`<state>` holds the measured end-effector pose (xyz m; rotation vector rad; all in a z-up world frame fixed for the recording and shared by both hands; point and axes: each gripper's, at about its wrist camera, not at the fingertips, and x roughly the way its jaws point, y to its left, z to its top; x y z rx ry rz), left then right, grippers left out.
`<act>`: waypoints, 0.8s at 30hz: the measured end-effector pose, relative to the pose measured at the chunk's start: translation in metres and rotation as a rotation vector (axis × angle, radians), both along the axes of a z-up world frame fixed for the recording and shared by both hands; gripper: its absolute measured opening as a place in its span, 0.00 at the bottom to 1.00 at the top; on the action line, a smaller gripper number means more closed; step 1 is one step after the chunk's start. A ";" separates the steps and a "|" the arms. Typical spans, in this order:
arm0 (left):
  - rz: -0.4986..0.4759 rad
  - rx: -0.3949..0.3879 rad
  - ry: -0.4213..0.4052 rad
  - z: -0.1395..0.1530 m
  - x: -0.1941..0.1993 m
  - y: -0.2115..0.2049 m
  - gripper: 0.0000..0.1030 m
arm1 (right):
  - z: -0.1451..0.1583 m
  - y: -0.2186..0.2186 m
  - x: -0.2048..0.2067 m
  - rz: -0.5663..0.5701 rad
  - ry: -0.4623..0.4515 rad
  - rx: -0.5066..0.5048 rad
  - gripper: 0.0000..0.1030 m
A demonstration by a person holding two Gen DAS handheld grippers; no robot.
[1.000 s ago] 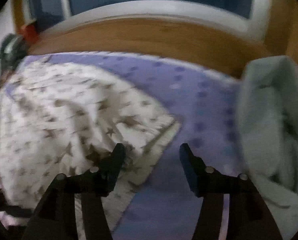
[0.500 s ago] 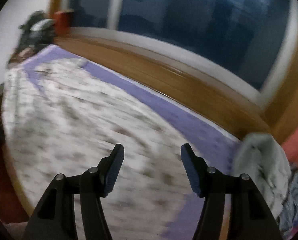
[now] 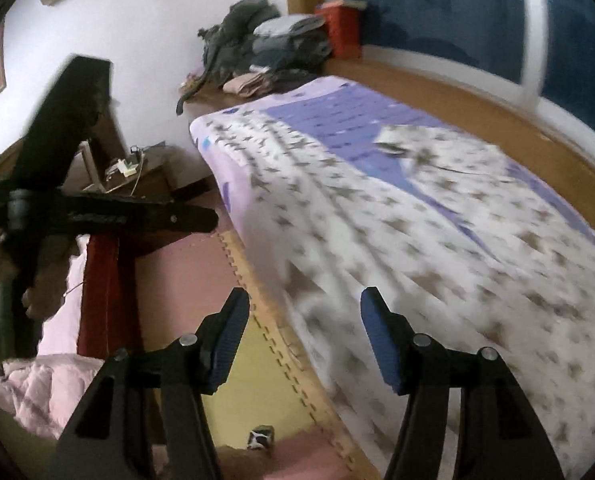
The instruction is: Fold clothes
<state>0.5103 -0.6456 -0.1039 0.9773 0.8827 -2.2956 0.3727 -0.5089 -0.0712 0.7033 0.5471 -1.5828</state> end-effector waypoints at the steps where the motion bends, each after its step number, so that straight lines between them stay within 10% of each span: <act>1: -0.001 0.007 0.011 -0.001 0.002 -0.004 0.20 | -0.003 -0.014 0.004 0.007 0.013 0.010 0.52; 9: 0.031 0.070 0.062 -0.014 0.010 -0.019 0.20 | -0.032 -0.061 0.001 0.090 0.060 0.131 0.04; 17: 0.010 0.124 0.155 -0.014 -0.009 -0.022 0.20 | -0.041 -0.047 -0.123 -0.139 -0.702 0.029 0.04; 24: -0.026 0.103 0.116 -0.019 -0.044 -0.032 0.20 | -0.050 -0.050 -0.147 -0.167 -0.696 0.084 0.10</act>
